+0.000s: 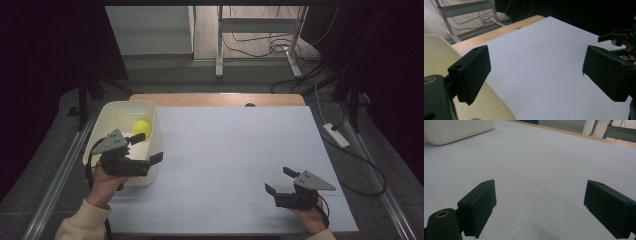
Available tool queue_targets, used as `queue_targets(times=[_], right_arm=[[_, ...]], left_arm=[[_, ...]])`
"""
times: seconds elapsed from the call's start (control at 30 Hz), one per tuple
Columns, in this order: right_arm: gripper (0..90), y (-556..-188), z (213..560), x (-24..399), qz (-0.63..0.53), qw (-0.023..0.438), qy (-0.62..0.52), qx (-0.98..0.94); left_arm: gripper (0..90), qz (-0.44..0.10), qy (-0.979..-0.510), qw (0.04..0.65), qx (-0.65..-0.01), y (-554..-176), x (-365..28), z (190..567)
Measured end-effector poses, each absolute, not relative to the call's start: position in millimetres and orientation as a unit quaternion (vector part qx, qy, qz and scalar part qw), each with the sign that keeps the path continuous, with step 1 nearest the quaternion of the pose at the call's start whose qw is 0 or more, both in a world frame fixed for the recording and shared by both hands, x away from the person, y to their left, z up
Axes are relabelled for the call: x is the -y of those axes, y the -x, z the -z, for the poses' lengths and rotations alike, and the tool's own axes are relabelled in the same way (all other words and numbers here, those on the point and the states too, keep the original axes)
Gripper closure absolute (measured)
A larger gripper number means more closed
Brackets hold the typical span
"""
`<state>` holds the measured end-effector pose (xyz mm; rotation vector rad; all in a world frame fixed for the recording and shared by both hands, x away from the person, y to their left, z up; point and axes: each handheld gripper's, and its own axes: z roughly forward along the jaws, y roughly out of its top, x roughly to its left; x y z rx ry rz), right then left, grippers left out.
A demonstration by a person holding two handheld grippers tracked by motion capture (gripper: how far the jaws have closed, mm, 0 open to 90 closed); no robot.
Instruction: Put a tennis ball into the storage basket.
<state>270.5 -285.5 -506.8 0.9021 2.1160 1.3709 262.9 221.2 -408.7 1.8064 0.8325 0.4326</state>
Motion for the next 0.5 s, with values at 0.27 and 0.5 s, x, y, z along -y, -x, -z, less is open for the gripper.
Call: queue_targets(times=[0.27, 0.5], right_arm=[[10.7, -271, 507, 285, -0.497, 0.231, -0.328, -0.769], [10.7, -271, 507, 285, -0.497, 0.232, -0.328, -0.769]], left_arm=[[9.3, -0.17, -0.765, 0.528, -0.327, -254, -207, 418], [10.0, -0.157, -0.774, 0.534, -0.302, -246, -197, 425]])
